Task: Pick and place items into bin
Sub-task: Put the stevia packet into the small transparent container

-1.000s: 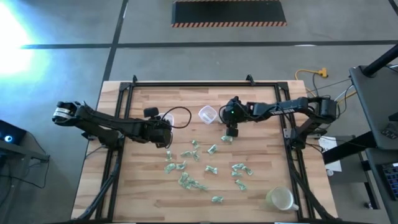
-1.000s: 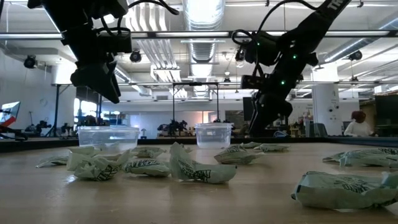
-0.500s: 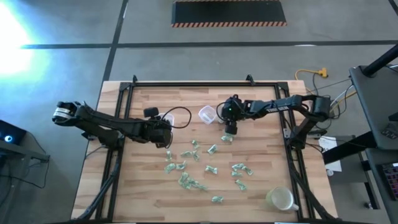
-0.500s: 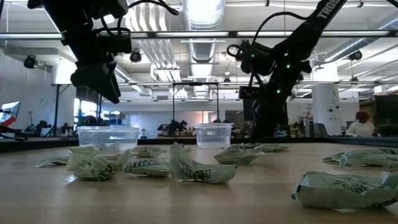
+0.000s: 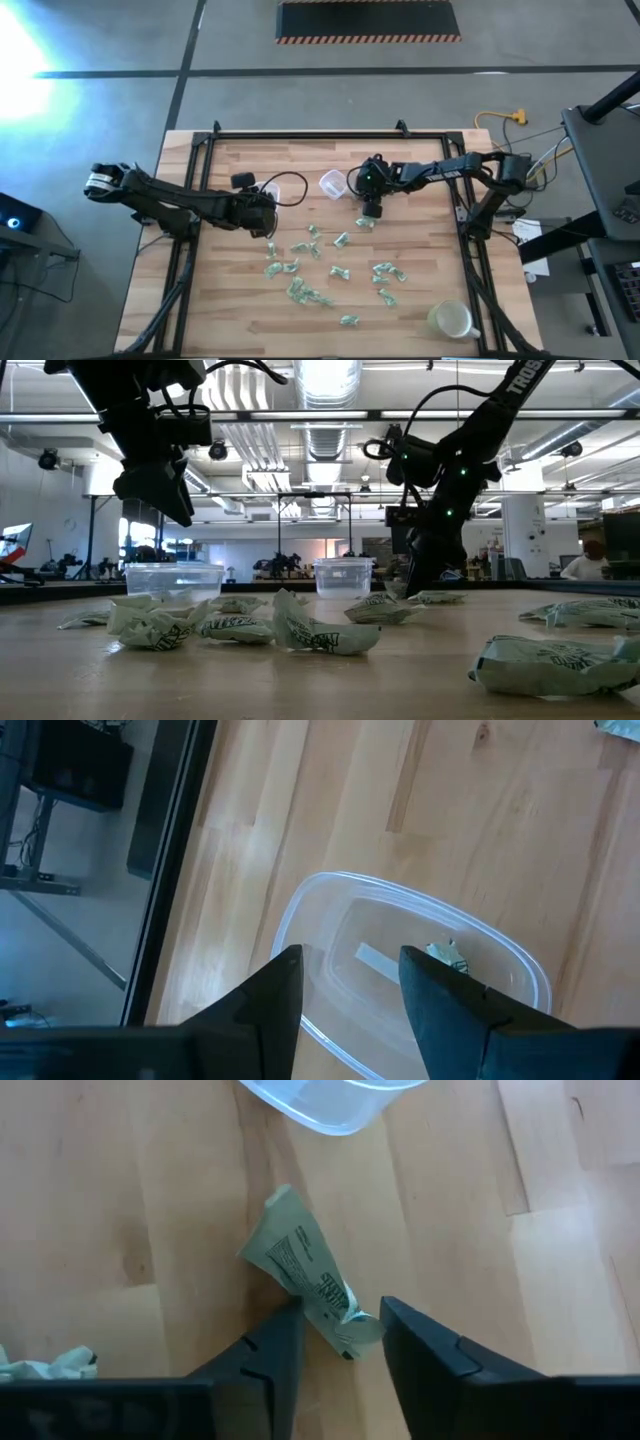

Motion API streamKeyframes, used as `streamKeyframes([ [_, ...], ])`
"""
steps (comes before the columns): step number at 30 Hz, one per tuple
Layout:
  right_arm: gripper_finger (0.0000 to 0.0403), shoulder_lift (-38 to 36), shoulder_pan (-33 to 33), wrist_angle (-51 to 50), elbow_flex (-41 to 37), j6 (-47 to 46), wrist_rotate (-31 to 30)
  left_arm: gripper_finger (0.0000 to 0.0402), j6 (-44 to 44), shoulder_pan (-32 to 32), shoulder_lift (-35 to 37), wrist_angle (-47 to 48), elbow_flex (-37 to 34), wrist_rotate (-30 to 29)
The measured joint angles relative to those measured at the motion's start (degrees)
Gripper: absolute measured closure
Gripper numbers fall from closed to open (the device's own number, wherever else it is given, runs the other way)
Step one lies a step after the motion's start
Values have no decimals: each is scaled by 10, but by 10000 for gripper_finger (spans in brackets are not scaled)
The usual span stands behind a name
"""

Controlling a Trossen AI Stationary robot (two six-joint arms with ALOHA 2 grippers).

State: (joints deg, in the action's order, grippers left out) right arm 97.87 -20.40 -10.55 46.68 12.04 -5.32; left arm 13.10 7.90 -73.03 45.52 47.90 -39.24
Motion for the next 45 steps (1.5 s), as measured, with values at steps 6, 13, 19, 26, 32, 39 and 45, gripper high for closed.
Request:
streamKeyframes([
  [6,356,-5,-1,-11,0,5,-3,251,0,0,0,0,0,0],
  [13,393,-35,0,-33,-1,-2,-3,251,0,0,0,0,0,0],
  [19,394,-83,4,-21,-1,-14,-10,251,0,0,0,0,-1,0],
  [26,394,-93,14,54,-1,-4,-11,251,0,0,0,-1,-1,0],
  [32,394,-79,14,97,-1,14,-11,251,0,0,0,-1,-1,0],
  [39,394,-62,21,129,15,20,-3,251,0,0,0,-1,-1,0],
  [45,394,-12,28,129,59,27,42,251,0,0,0,-4,-2,0],
])
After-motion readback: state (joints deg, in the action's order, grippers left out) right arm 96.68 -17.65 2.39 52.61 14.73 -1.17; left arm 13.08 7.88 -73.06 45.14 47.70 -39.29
